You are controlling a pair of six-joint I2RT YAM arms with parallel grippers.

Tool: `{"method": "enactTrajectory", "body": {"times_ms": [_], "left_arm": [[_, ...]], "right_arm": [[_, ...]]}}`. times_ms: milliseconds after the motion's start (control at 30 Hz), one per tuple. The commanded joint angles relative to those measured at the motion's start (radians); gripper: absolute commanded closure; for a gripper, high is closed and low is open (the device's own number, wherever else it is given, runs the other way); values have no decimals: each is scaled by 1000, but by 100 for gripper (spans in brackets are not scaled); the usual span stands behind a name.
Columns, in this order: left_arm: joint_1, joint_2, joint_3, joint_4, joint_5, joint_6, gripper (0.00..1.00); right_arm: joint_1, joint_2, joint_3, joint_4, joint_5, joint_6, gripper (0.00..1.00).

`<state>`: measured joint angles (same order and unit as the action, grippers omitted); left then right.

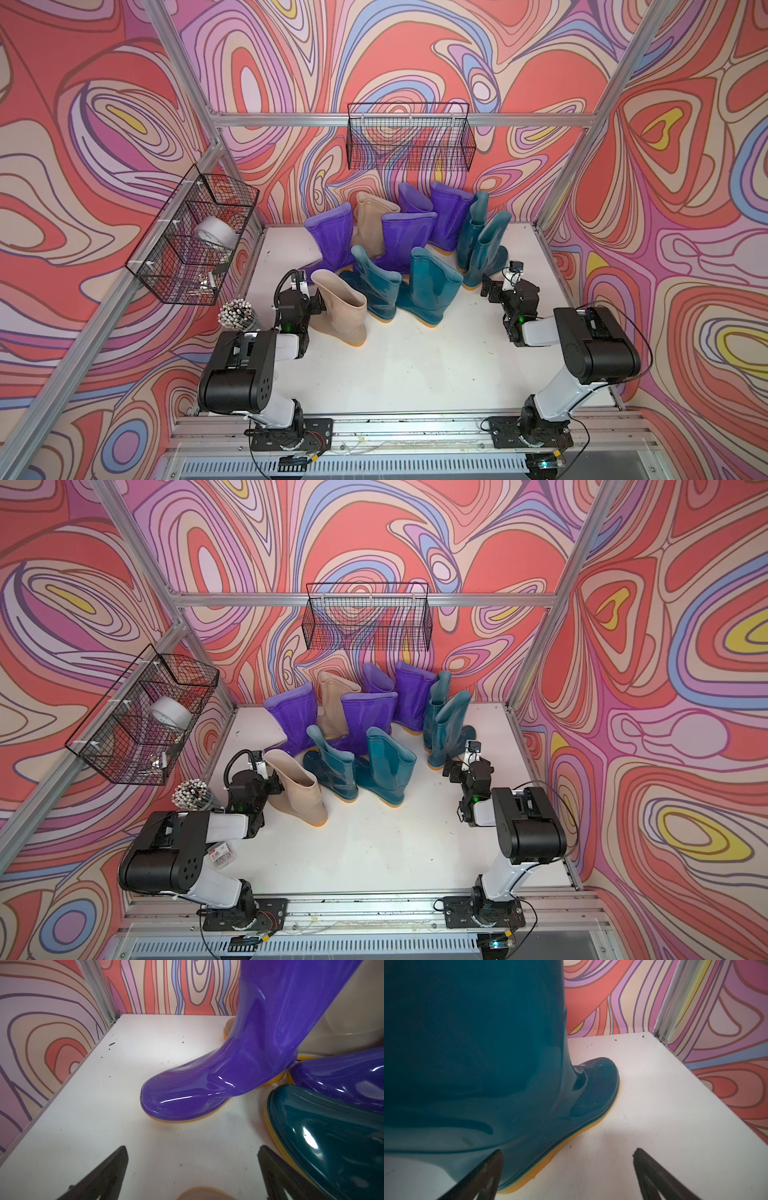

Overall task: Match and arrange rain boots in pairs
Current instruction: Move the rain boot to the center of the board.

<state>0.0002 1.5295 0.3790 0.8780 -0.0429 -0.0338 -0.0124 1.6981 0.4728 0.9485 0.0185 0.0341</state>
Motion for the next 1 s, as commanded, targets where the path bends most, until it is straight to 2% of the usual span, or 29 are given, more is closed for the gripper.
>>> {"method": "enactTrajectory", "body": {"times_ms": [0,100,167,233,333,400,533,600,700,767,833,867,933,967], "left_arm": [[-5,1,3,-4,-42,-8,0],[-5,-92,23,-122,-89,-26,0],[-5,-180,67,-277,-47,5,0],[-5,-272,94,-397,-41,6,0],[-6,-424,94,-472,-47,6,0],[-6,-518,119,-580,-57,12,0],[-7,-698,181,-751,-71,-11,0],[-6,-784,224,-847,-49,-32,0],[-6,-883,311,-967,-54,-155,0],[-6,-923,387,-1104,-182,-487,0],[-6,-941,448,-1267,-155,-739,0],[-5,-948,479,-1338,-98,-784,0],[-5,-955,517,-1324,114,-639,0],[-5,-958,530,-1351,122,-672,0]], "right_arm": [[1,13,1,-8,-2,-5,2],[3,5,2,-8,32,-2,2],[12,-46,27,-96,111,20,2],[12,-100,76,-232,122,23,2],[49,-156,118,-326,178,-2,2],[71,-205,145,-402,213,48,2],[74,-280,368,-879,238,245,2],[75,-290,485,-1082,144,273,2],[67,-295,609,-1310,130,550,2],[52,-312,630,-1339,13,563,2],[52,-353,623,-1345,-39,568,9],[52,-389,608,-1339,-69,561,12],[54,-465,590,-1349,-72,539,18],[53,-504,592,-1374,-56,537,20]]}}
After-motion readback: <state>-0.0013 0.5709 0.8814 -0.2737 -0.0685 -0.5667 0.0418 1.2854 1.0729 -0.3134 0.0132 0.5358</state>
